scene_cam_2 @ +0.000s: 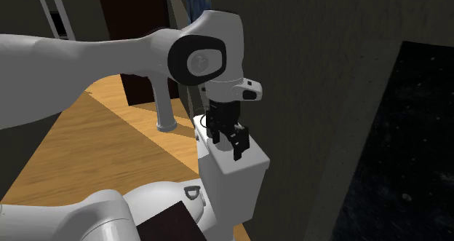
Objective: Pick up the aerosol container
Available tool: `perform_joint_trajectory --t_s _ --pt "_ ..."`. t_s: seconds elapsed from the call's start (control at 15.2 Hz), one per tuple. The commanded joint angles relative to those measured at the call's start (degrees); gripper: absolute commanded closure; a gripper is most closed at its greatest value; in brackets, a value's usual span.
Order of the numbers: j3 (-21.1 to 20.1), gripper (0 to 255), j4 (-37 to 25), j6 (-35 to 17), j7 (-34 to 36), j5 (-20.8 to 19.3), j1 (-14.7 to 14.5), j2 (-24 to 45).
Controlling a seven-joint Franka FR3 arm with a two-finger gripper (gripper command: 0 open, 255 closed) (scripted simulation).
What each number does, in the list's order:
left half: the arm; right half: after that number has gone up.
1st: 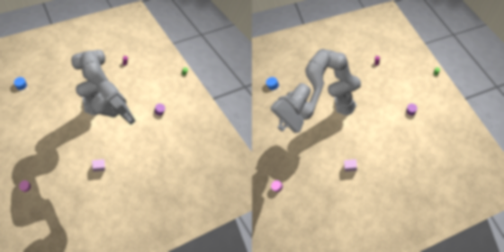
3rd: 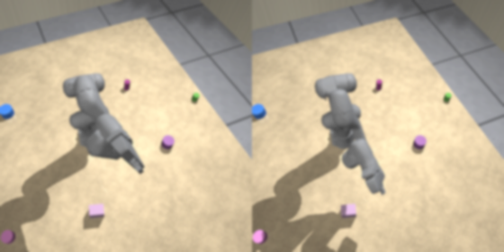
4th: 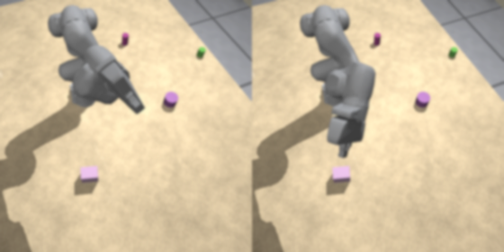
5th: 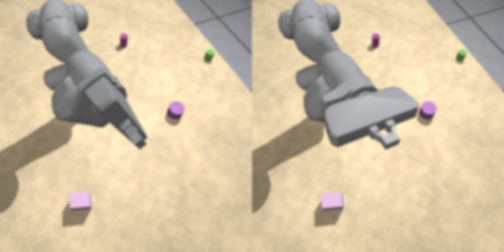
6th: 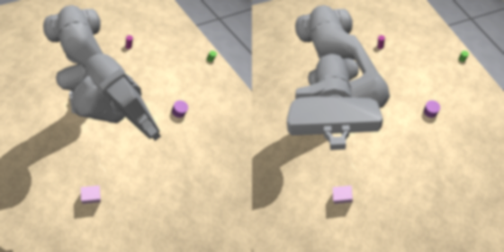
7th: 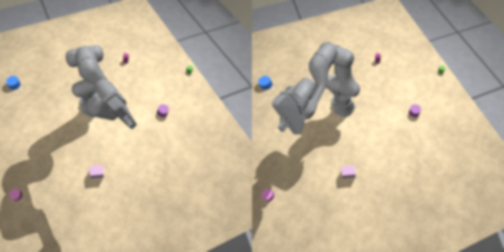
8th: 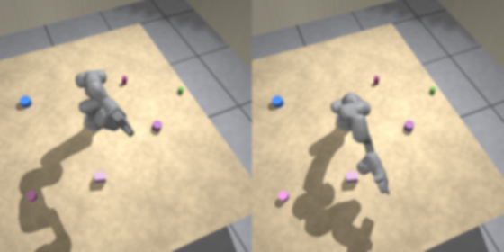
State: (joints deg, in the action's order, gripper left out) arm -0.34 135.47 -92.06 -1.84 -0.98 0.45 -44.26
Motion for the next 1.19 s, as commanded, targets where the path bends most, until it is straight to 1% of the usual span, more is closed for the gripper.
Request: perform_joint_trajectory --t_s 0.0,0.26,0.59,0.86,1.12 --pt "0.00 0 0.00 0.00 0.00 0.00 0.00 0.00" --pt "-4.84 0 -1.63 -1.50 6.28 3.46 -1.39 3.58" --pt "-10.61 0 -5.27 -3.59 14.00 6.85 -2.76 9.54" --pt "-15.08 0 -9.44 -5.22 20.14 8.57 -3.45 15.35" --pt "-19.35 0 -14.72 -6.63 26.44 9.12 -3.93 22.02"
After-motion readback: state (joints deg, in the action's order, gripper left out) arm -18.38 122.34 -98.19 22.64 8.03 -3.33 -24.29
